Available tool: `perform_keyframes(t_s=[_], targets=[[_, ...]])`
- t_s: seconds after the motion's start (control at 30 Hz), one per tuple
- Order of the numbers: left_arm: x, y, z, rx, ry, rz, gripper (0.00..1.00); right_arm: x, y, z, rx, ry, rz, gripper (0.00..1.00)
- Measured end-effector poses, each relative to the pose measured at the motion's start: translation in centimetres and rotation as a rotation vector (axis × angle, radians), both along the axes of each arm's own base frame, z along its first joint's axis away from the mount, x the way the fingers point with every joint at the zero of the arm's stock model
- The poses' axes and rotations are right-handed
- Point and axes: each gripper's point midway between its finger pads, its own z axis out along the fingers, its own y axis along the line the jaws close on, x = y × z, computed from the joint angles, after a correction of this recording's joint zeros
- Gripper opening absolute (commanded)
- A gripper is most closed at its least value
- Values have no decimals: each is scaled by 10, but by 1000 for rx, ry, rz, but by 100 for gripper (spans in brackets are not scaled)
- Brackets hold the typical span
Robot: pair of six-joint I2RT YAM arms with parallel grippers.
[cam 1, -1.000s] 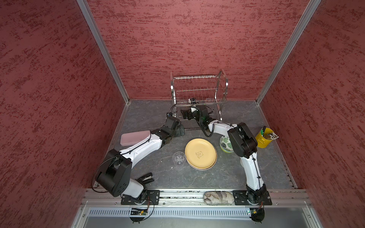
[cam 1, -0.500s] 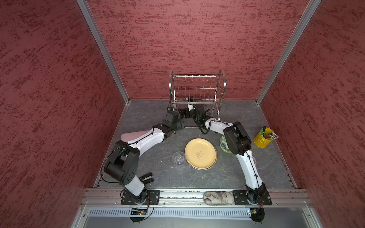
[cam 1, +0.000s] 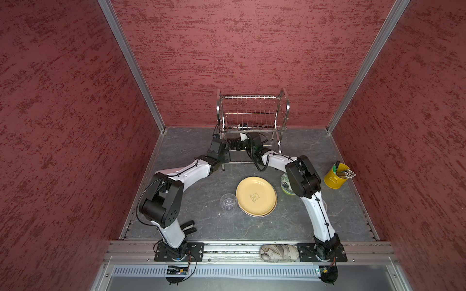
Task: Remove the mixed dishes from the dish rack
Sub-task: 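Lower the right gripper around the next clear cup in the rack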
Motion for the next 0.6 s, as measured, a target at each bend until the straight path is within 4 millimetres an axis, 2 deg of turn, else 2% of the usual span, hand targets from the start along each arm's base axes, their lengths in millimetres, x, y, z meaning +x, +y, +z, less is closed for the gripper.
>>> perform_keyframes(t_s=[0.2, 0.43, 0.6], targets=[[-1, -2, 1, 19, -4, -17, 16, 0, 0, 0, 4, 2, -1, 99], [-2, -5, 1, 47, -6, -40, 0, 4, 2, -8, 7, 7, -1, 99], [-4, -7, 1, 59, -6, -47, 0, 12, 7, -15, 23, 14, -3, 99]])
